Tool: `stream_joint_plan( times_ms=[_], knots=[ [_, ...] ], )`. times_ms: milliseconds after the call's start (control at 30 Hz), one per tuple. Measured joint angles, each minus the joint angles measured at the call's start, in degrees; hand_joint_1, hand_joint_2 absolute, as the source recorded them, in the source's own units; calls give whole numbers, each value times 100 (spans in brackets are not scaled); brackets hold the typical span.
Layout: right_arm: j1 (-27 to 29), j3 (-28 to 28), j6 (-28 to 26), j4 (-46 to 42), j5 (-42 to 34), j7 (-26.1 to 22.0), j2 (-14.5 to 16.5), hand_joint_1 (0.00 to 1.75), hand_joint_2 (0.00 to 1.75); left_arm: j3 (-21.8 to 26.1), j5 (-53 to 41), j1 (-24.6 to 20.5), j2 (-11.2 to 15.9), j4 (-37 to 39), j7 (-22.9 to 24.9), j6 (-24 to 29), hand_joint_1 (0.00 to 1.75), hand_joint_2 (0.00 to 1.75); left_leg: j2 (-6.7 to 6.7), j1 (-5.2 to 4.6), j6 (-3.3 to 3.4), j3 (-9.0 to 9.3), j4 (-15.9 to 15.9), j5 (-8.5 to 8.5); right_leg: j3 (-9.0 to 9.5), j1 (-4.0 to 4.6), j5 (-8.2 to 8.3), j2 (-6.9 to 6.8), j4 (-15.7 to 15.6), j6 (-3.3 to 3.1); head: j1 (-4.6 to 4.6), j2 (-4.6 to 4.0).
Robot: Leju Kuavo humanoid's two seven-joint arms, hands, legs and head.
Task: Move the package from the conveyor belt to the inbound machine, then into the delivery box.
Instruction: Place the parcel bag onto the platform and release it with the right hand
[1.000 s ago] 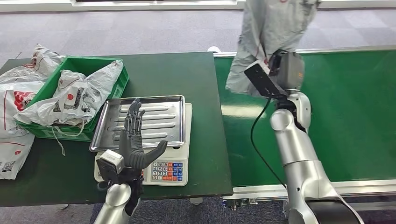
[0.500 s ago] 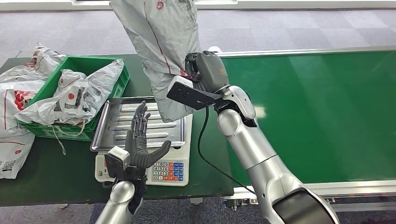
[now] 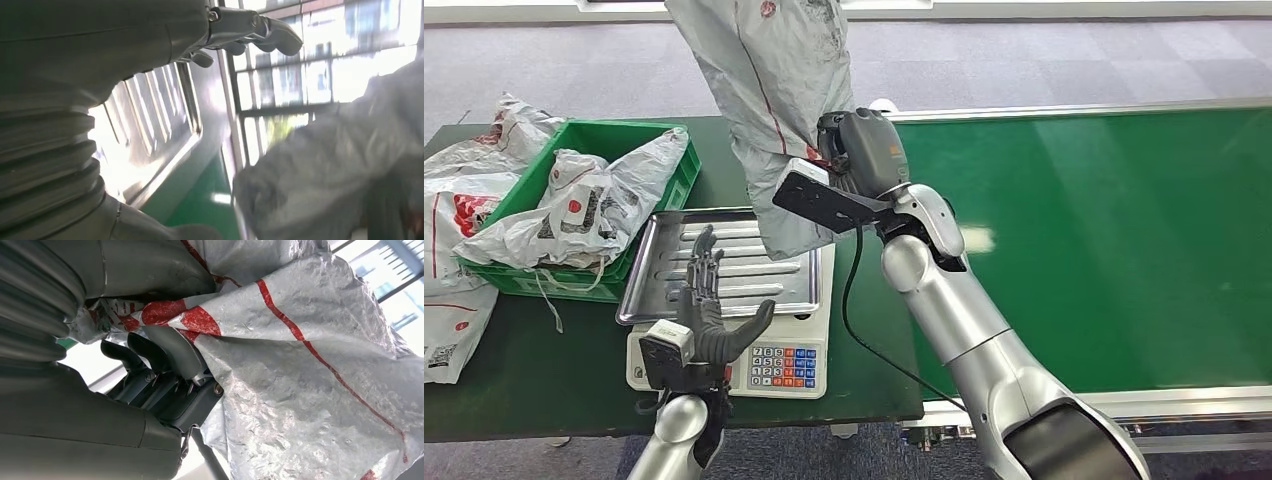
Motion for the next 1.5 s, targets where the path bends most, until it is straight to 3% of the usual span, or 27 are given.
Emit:
stream_joint_plan(
  times_ms=[100,200,467,833,900,1067,1233,1433,1500],
  knots=[
    [-78,13,-133,237,55,14,37,175,175,206,192,65,-13,-405,-11,1458,0,175,-2,3,-1,1,0,1,0,3,0,-1,0,-1,0,0],
    [-114,38,-212,461,51,-33,106,175,175,530,310,64,-4,-899,-14,1870,0,175,-13,4,-5,0,0,4,0,5,0,-8,0,-1,-1,0],
    [-168,129,-208,741,-5,-43,199,175,175,821,161,69,-20,-1704,-14,2041,0,175,-15,3,-7,-2,0,5,1,3,0,-8,1,-1,-1,0],
    [-204,143,-142,936,-18,-49,238,175,175,821,151,67,-20,-1980,-14,2076,0,175,-15,2,-6,-1,0,5,1,2,0,-8,0,-1,-1,0],
    [-227,155,121,980,-114,-133,242,175,175,821,149,49,-20,-1998,-14,2061,0,175,-15,2,-7,0,0,5,1,3,0,-7,0,-1,-1,0],
    [-297,181,1443,1208,-513,-698,247,175,175,820,150,-109,-22,-2011,-14,1943,0,175,-15,3,-7,1,0,5,1,4,0,-8,0,-1,-1,0],
    [-313,290,1839,1525,-538,-916,291,175,175,820,180,-159,-48,-2097,-13,1860,0,175,-12,3,-7,1,0,5,1,4,1,-5,1,-3,-1,0],
    [-281,458,1940,1735,-539,-931,331,175,175,822,113,-157,-98,-2230,-13,1742,0,175,-16,2,-7,-1,0,5,1,3,1,-7,0,-3,-1,0],
    [-276,488,1939,1779,-539,-931,336,94,175,822,100,-156,-109,-2255,-13,1741,0,175,-16,2,-7,-1,0,5,1,2,1,-7,0,-3,0,0]
  ],
)
